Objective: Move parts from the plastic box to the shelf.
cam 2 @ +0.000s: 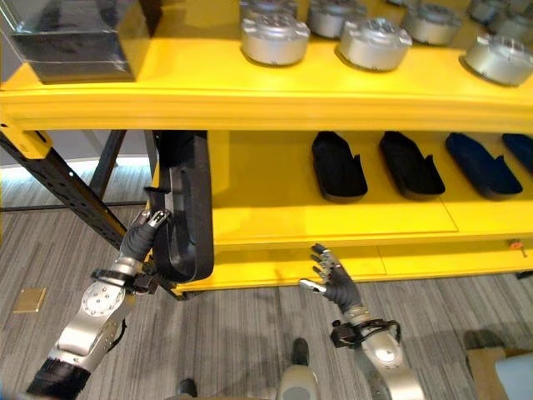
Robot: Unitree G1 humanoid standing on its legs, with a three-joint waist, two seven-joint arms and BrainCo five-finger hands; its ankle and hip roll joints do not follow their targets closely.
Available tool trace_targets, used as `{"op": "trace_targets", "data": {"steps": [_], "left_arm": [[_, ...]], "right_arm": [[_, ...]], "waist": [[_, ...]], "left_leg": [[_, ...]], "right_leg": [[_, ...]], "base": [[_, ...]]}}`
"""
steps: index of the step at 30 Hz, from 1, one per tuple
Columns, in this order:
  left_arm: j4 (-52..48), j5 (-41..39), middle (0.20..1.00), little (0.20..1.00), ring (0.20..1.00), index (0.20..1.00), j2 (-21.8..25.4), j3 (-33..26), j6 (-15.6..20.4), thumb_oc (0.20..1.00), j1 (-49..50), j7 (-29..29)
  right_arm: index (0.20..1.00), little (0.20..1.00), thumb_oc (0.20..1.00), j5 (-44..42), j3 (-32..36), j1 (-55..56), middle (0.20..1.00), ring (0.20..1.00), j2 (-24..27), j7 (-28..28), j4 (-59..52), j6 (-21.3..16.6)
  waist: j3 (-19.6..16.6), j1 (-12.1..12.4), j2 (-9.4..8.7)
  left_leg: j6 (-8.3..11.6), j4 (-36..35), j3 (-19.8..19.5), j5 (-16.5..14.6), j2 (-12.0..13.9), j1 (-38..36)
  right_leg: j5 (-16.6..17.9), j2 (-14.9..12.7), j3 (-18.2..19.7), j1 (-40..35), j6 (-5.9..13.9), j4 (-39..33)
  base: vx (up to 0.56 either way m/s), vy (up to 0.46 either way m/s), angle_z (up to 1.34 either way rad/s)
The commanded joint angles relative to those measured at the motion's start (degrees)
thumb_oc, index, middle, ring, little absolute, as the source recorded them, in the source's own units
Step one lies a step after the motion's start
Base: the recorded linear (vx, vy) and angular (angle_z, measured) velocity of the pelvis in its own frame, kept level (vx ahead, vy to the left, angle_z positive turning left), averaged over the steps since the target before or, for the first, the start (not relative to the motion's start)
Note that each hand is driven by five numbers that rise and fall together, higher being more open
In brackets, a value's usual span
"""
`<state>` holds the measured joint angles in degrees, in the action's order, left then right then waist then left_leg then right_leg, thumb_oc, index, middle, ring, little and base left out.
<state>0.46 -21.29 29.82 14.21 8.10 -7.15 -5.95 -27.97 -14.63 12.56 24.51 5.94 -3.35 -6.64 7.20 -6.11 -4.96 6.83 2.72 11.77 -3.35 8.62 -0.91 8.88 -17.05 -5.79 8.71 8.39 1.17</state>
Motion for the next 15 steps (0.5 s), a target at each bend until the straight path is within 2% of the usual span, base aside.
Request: {"op": "trace_targets", "data": {"steps": [1, 6, 8, 12, 13, 15], "left_arm": [[0.6, 2.3, 0.2, 0.2, 0.2, 0.2, -3.6, 1.8, 5.3, 0.2, -13.5, -4.0], [6.2, 2.1, 0.2, 0.2, 0.2, 0.2, -7.3, 6.3, 5.3, 0.2, -23.7, -7.4], [9.6, 2.1, 0.2, 0.2, 0.2, 0.2, -10.2, 9.0, 5.5, 0.2, -30.1, -10.3], [13.8, 1.2, 0.2, 0.2, 0.2, 0.2, -13.4, 10.3, 5.9, 0.2, -35.3, -13.0], [16.8, 0.0, 0.2, 0.2, 0.2, 0.2, -15.0, 10.3, 6.3, 0.2, -38.7, -15.5], [18.2, 0.0, 0.2, 0.2, 0.2, 0.2, -15.1, 10.2, 6.2, 0.2, -39.8, -16.0]], "right_arm": [[1.0, 1.0, 1.0, -2.7, 1.6, -4.0, 1.0, 1.0, 3.5, -0.3, -5.0, -2.5], [1.0, 1.0, 1.0, -3.5, -0.3, -5.3, 1.0, 1.0, 4.3, -0.7, -6.0, -2.2], [1.0, 1.0, 1.0, -4.1, -2.1, -6.0, 1.0, 1.0, 4.8, -1.0, -6.2, -2.3], [1.0, 1.0, 1.0, -4.8, -3.6, -7.1, 1.0, 1.0, 5.6, -1.4, -6.7, -2.5], [1.0, 1.0, 1.0, -4.9, -4.7, -7.9, 1.0, 1.0, 6.2, -2.0, -6.8, -2.6], [1.0, 1.0, 1.0, -5.0, -4.7, -8.2, 1.0, 1.0, 6.4, -2.1, -6.7, -2.7]], "waist": [[1.2, -2.1, 2.17], [3.1, -3.4, 1.92], [4.7, -4.4, 1.79], [6.3, -5.4, 2.06], [7.6, -6.1, 2.04], [7.8, -6.3, 2.14]], "left_leg": [[0.73, 6.0, -0.5, 2.0, 5.1, 5.9], [0.76, 9.3, -1.2, 1.2, 5.2, 9.7], [0.98, 10.8, -1.5, 1.2, 5.5, 12.0], [1.17, 12.0, -1.6, 1.4, 5.9, 14.4], [1.34, 12.5, -1.4, 1.7, 6.4, 15.9], [1.38, 12.8, -1.3, 1.7, 6.6, 16.6]], "right_leg": [[-6.9, -1.2, -0.4, -4.9, 2.96, 4.9], [-7.4, -1.5, -0.3, -2.4, 2.87, 6.4], [-7.4, -1.4, 0.3, 0.2, 2.66, 7.8], [-7.5, -1.0, 1.6, 3.9, 2.64, 9.9], [-7.5, -0.8, 2.5, 6.6, 2.6, 11.4], [-7.5, -0.6, 2.9, 7.8, 2.61, 12.0]], "base": [[-0.04, 0.052, -0.04], [-0.08, 0.022, -0.02], [-0.14, 0.002, -0.05], [-0.14, -0.001, -0.07], [-0.14, -0.007, -0.1], [-0.12, -0.017, -0.18]]}}
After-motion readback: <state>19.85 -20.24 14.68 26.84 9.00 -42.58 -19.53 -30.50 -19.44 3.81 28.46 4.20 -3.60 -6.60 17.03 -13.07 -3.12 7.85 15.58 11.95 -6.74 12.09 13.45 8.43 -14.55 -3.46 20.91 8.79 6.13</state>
